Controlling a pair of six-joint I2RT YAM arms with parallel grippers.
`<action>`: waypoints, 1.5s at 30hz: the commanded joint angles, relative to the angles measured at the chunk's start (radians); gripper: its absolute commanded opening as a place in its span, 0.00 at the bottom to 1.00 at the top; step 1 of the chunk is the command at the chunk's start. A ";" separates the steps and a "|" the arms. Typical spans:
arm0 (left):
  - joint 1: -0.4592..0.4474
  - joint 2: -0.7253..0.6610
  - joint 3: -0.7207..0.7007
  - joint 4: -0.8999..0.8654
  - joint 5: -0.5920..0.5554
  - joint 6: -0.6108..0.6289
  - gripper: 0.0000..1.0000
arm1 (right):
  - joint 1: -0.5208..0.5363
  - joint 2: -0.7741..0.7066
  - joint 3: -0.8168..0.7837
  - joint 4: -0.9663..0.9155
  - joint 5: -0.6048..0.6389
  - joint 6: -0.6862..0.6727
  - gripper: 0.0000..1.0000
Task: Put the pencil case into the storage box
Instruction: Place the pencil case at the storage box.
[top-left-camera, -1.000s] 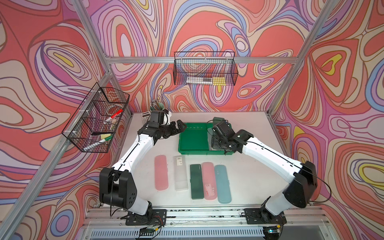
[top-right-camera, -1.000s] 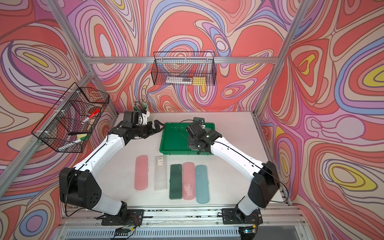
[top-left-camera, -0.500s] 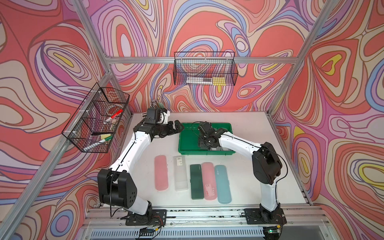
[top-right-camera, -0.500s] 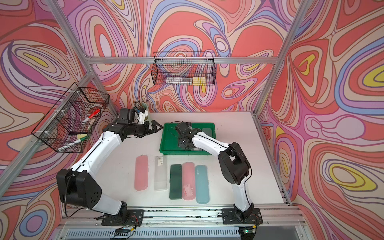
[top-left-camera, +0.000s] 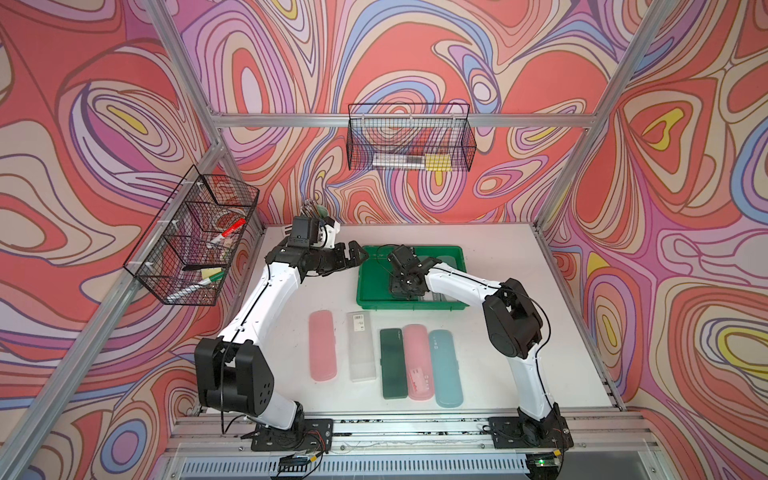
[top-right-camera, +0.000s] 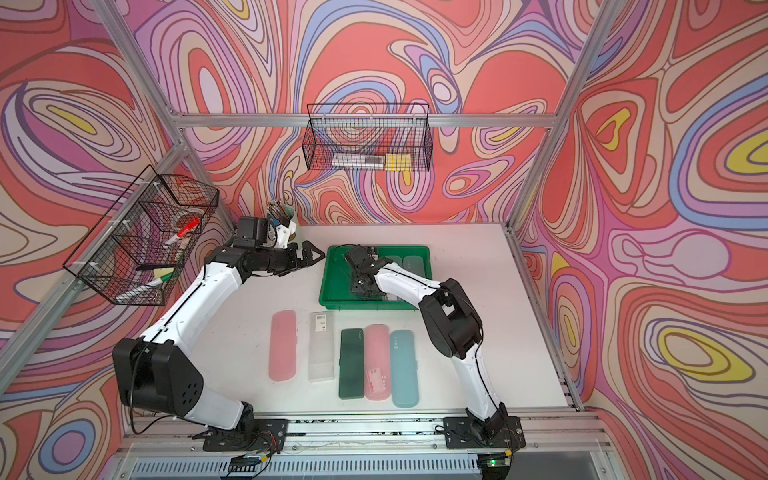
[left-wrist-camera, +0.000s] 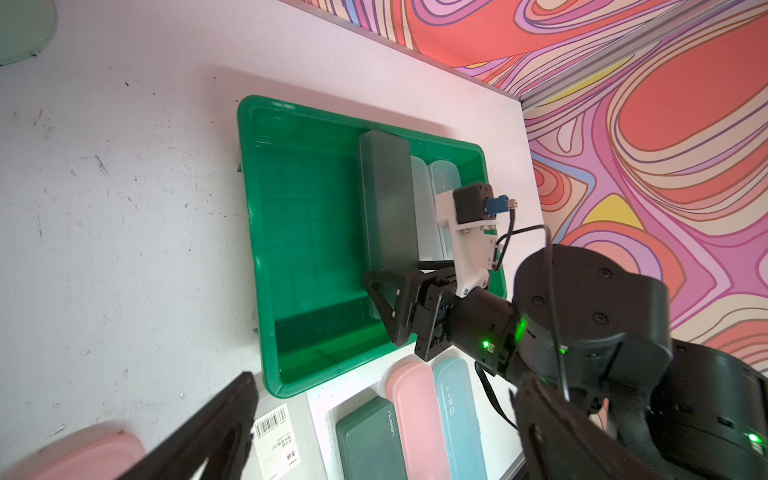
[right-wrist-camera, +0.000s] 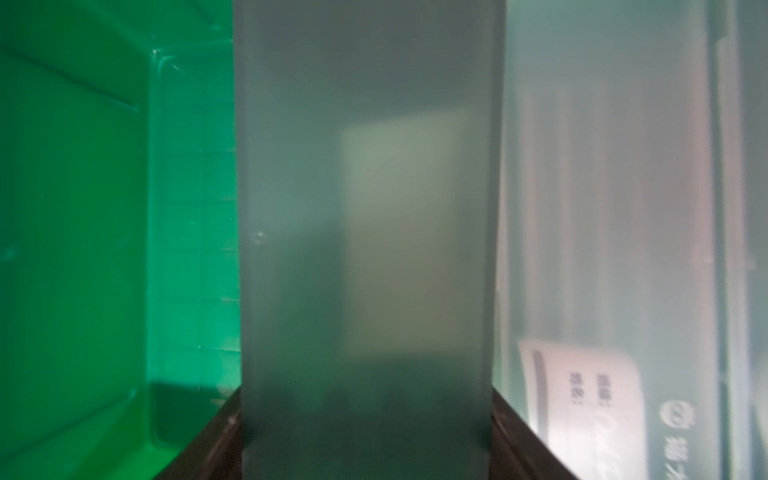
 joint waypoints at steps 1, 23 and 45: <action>0.008 0.012 -0.003 -0.025 0.017 0.016 0.99 | -0.003 0.015 0.020 0.011 0.007 0.011 0.54; 0.011 0.012 -0.014 -0.025 0.017 0.016 0.99 | 0.021 0.009 0.180 -0.134 0.212 -0.012 0.98; 0.011 0.012 -0.043 0.001 0.041 0.010 0.99 | 0.043 0.142 0.217 -0.238 0.325 -0.011 0.98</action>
